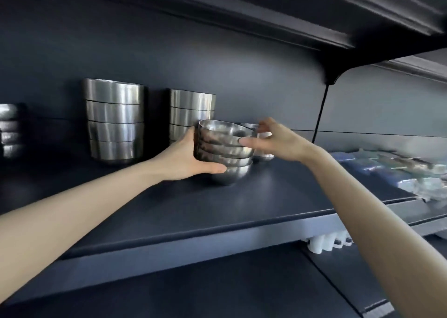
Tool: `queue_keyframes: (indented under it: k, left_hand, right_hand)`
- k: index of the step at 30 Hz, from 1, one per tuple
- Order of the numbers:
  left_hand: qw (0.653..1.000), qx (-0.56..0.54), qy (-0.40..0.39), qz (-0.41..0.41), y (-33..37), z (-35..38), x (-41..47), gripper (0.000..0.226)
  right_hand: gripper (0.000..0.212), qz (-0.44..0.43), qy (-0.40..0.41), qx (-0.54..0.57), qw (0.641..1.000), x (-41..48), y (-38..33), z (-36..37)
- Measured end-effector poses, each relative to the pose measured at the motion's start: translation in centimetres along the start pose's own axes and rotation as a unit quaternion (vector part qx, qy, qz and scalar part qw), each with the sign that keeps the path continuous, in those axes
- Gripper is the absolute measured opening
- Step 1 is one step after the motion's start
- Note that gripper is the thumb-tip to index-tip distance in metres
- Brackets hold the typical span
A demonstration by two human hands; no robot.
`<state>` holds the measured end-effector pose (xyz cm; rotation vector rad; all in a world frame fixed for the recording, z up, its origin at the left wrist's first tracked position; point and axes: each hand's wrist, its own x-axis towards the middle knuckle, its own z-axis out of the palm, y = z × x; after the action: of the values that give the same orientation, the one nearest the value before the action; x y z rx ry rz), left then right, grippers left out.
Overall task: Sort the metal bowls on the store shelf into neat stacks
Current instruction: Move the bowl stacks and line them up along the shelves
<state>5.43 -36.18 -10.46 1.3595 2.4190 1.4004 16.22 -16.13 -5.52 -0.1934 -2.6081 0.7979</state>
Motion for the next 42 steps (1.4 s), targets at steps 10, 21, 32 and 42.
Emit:
queue_keyframes:
  k: [10,21,32,42]
  left_hand:
    - [0.987,-0.041,0.150,-0.038,1.4,3.7,0.4,0.066]
    - [0.984,-0.036,0.169,-0.045,1.0,4.7,0.1,0.066]
    - [0.980,-0.061,0.167,-0.095,1.0,4.7,0.0,0.048]
    - [0.978,-0.074,0.161,-0.109,0.8,4.6,-0.2,0.051]
  right_hand:
    - [0.079,-0.053,-0.104,0.132,0.984,3.3,3.0,0.2]
    - [0.083,-0.087,-0.056,0.180,0.978,4.1,4.8,1.9]
    - [0.089,-0.066,-0.076,0.194,0.976,4.1,5.1,1.9]
    - [0.107,-0.089,-0.084,0.189,0.974,3.8,5.0,1.9]
